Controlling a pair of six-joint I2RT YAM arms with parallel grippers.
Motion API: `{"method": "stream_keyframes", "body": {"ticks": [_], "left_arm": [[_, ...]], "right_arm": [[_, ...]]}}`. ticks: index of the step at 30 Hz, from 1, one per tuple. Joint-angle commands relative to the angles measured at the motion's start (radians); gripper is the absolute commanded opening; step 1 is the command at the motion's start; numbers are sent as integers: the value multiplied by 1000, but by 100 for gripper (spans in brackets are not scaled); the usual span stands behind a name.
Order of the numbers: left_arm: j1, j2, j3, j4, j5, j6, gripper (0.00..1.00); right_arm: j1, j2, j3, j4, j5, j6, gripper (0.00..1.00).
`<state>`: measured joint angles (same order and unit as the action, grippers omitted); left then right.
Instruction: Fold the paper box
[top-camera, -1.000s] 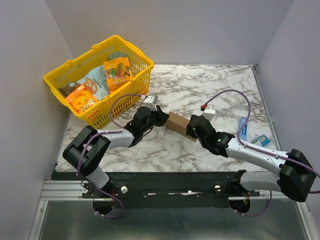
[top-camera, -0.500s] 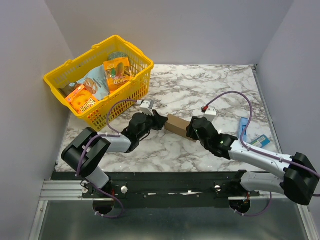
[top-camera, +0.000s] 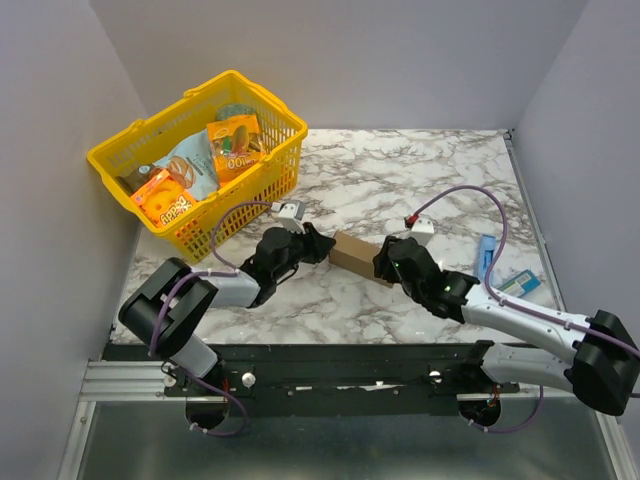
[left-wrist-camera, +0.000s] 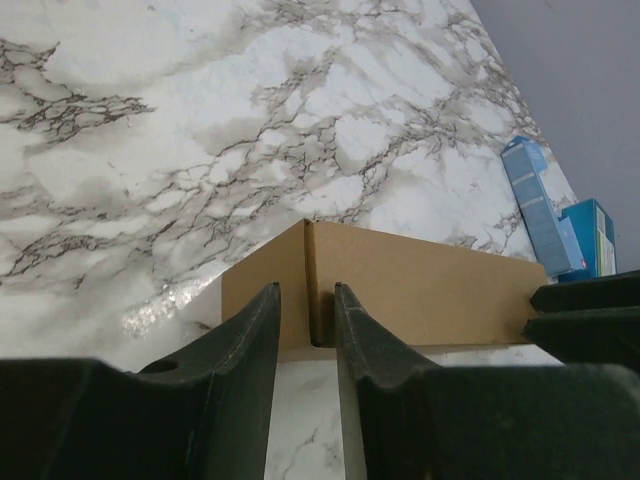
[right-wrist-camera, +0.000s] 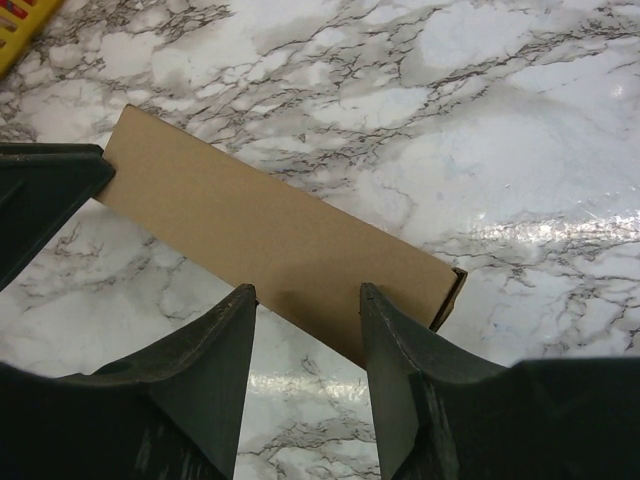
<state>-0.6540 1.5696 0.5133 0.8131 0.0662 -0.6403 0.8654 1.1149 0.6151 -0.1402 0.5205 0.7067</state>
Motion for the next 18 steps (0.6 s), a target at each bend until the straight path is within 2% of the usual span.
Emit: {"method": "stream_keyframes", "body": {"ticks": [1, 8, 14, 18], "left_arm": [[-12, -37, -128, -310, 44, 39, 39], [-32, -91, -147, -387, 40, 62, 42], [-58, -77, -116, -485, 6, 67, 43], [-67, -88, -117, -520, -14, 65, 46]], "right_arm": [[23, -17, -48, -104, -62, 10, 54], [79, -40, -31, -163, -73, 17, 54], [132, -70, -15, -251, -86, 48, 54], [176, -139, -8, -256, -204, -21, 66]]}}
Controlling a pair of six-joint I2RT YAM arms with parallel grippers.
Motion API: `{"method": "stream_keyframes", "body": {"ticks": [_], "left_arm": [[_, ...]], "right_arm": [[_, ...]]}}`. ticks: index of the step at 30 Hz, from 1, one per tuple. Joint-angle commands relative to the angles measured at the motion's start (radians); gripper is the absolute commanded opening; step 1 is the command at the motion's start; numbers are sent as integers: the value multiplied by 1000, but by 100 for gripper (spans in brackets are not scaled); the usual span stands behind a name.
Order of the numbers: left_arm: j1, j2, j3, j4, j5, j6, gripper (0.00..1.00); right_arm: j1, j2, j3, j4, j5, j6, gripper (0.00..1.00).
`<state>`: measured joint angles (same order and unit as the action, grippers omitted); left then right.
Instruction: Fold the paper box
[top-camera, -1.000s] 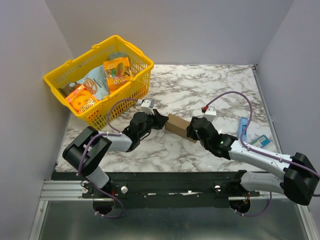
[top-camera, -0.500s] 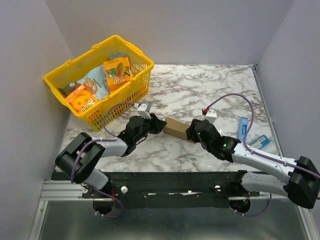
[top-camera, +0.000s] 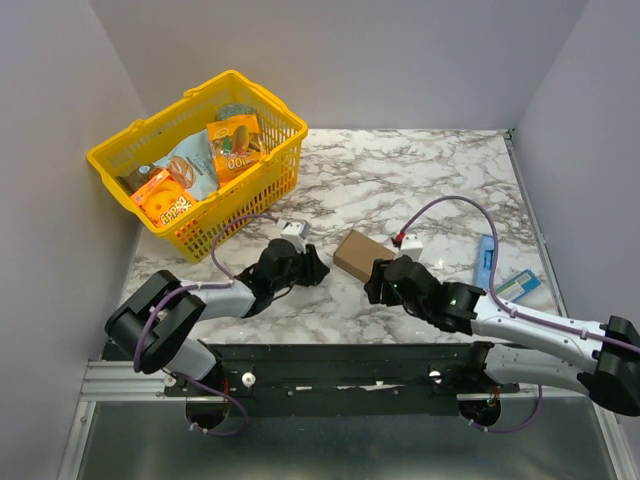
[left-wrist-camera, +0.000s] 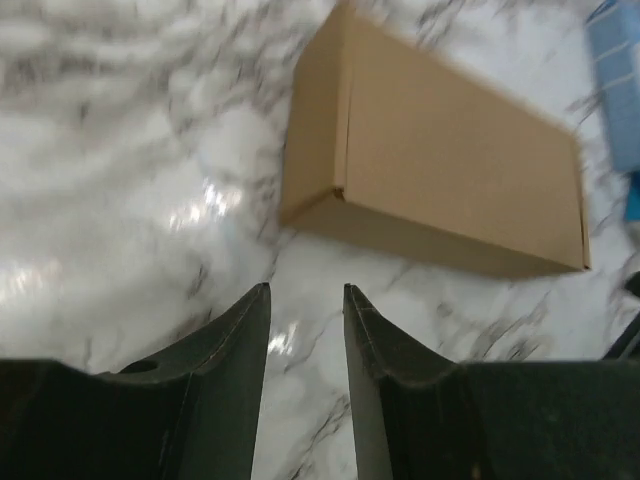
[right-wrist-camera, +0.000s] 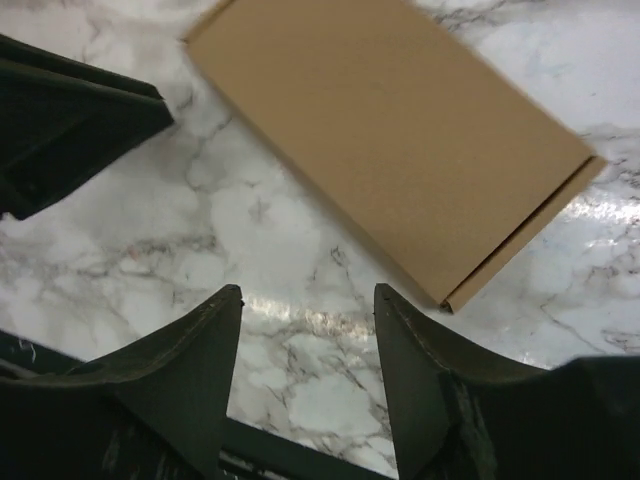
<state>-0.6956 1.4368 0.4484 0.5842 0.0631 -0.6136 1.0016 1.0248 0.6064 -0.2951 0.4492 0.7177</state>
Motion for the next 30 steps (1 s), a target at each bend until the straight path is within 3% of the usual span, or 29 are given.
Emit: {"method": "stream_keyframes", "body": {"ticks": [1, 5, 9, 12, 18, 23, 28, 30], "left_arm": [[-25, 36, -54, -294, -17, 37, 47], [-25, 17, -42, -305, -19, 49, 61], [-25, -53, 16, -369, -20, 77, 79], [-21, -122, 96, -470, -39, 135, 83], [34, -274, 176, -607, -49, 184, 91], [91, -403, 185, -672, -49, 201, 95], [122, -458, 233, -750, -36, 213, 97], [134, -464, 259, -777, -26, 225, 98]], "right_arm": [[45, -64, 1, -98, -206, -56, 68], [49, -135, -17, -102, -273, -121, 74], [46, -54, 44, -164, -77, -219, 91], [25, 126, 140, -193, 60, -296, 100], [-66, 414, 300, -181, 157, -411, 100], [-115, 588, 377, -145, 131, -549, 97], [-215, 664, 460, -153, 68, -595, 83], [-251, 707, 486, -156, 75, -616, 81]]}}
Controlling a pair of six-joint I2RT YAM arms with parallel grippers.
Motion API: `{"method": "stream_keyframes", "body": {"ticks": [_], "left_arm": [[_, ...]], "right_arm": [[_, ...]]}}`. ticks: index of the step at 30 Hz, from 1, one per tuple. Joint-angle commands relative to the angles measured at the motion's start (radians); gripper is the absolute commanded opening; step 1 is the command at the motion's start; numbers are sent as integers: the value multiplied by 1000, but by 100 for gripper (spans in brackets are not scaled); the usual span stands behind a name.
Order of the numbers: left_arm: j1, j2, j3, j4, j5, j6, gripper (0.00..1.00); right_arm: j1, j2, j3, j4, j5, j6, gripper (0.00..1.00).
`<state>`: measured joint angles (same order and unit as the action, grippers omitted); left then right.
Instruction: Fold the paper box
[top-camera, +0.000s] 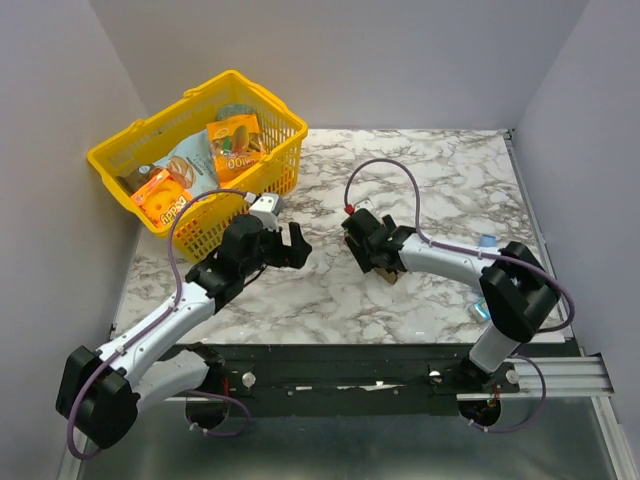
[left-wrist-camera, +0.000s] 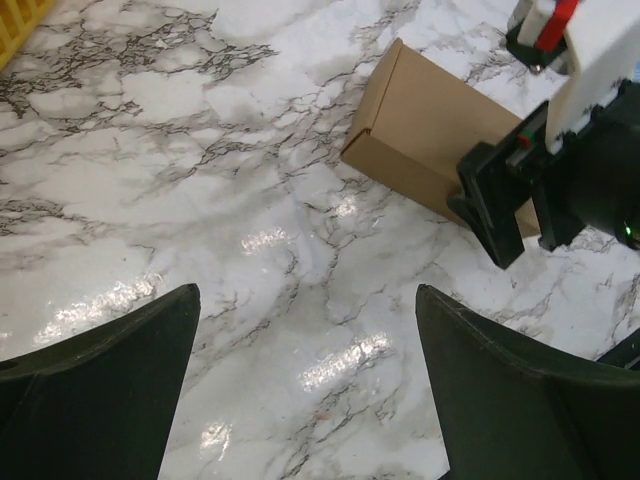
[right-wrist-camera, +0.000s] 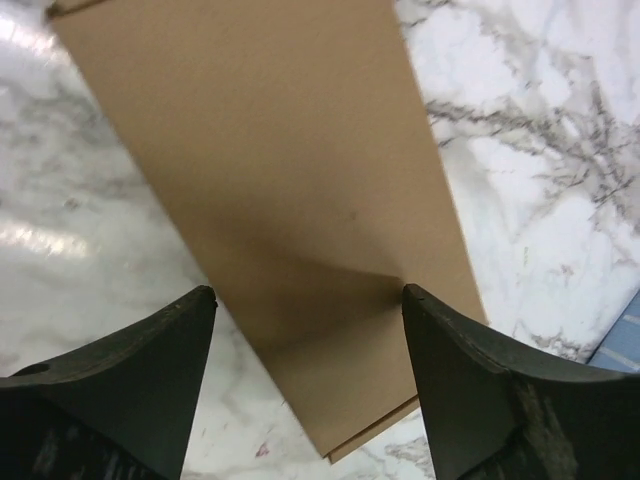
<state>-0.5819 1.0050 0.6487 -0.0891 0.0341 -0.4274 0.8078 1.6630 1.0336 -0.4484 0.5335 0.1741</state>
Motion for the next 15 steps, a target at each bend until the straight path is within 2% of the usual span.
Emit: {"method": "stream_keyframes", "body": {"ticks": [1, 6, 10, 15], "left_arm": [[24, -37, 69, -116, 7, 42, 98], [45, -46, 146, -178, 30, 76, 98], [63, -74, 155, -178, 29, 107, 98], [105, -92, 131, -146, 67, 88, 98]], "right_arm": [[-73, 82, 71, -4, -6, -91, 81], [-240, 176, 183, -24, -27, -123, 77], [-341, 253, 267, -27, 13, -192, 77], [-502, 307, 348, -50, -69, -177, 77]]}}
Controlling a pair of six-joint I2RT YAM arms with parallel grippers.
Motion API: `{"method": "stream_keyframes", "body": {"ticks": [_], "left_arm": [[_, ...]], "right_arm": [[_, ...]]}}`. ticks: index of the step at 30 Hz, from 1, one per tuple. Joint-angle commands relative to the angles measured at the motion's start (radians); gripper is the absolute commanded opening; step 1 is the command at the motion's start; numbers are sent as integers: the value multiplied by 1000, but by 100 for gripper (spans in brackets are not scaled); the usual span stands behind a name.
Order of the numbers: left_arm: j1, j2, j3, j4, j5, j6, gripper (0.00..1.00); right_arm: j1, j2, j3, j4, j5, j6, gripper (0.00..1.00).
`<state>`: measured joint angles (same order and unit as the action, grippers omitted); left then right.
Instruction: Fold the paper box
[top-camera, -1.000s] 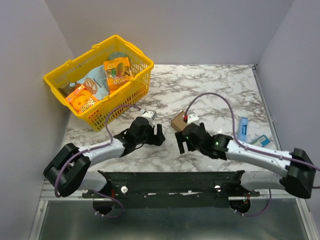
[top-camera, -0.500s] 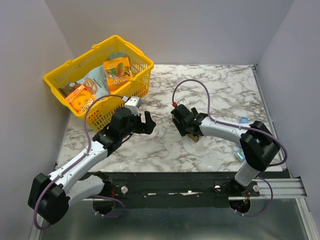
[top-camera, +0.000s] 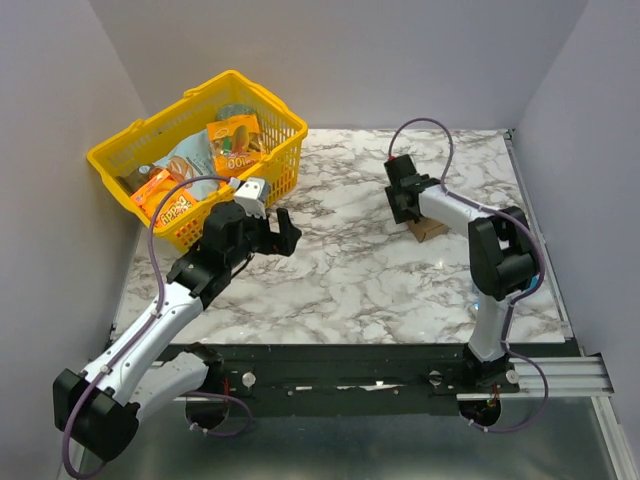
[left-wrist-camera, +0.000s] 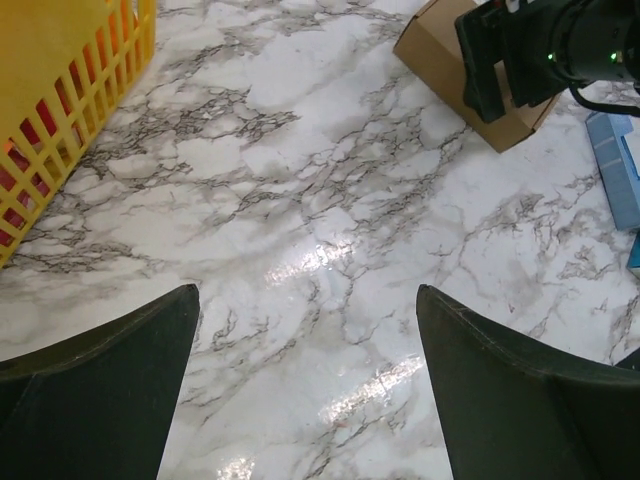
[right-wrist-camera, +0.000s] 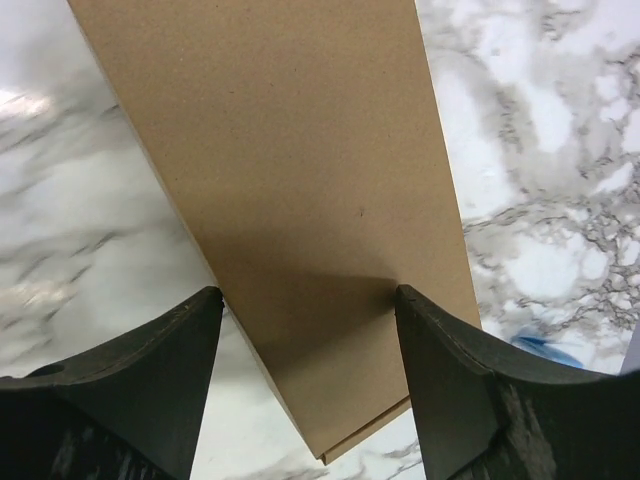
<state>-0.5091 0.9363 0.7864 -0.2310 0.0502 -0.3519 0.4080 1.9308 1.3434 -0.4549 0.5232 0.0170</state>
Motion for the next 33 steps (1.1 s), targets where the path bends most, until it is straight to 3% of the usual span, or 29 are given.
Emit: {"method": "stream_keyframes", "body": {"ticks": [1, 6, 10, 23, 33], "left_arm": [[37, -27, -6, -1, 56, 14, 98], [89, -19, 2, 18, 94, 4, 99], [124, -17, 2, 48, 97, -22, 99], [205, 64, 198, 55, 131, 31, 99], [208, 48, 228, 24, 63, 71, 99]], "right_arm": [[-116, 40, 51, -41, -61, -19, 77], [-161, 30, 86, -44, -94, -23, 79], [-159, -36, 102, -39, -230, -19, 96], [-159, -604, -131, 183, -580, 49, 100], [-161, -822, -344, 323, -611, 64, 100]]}}
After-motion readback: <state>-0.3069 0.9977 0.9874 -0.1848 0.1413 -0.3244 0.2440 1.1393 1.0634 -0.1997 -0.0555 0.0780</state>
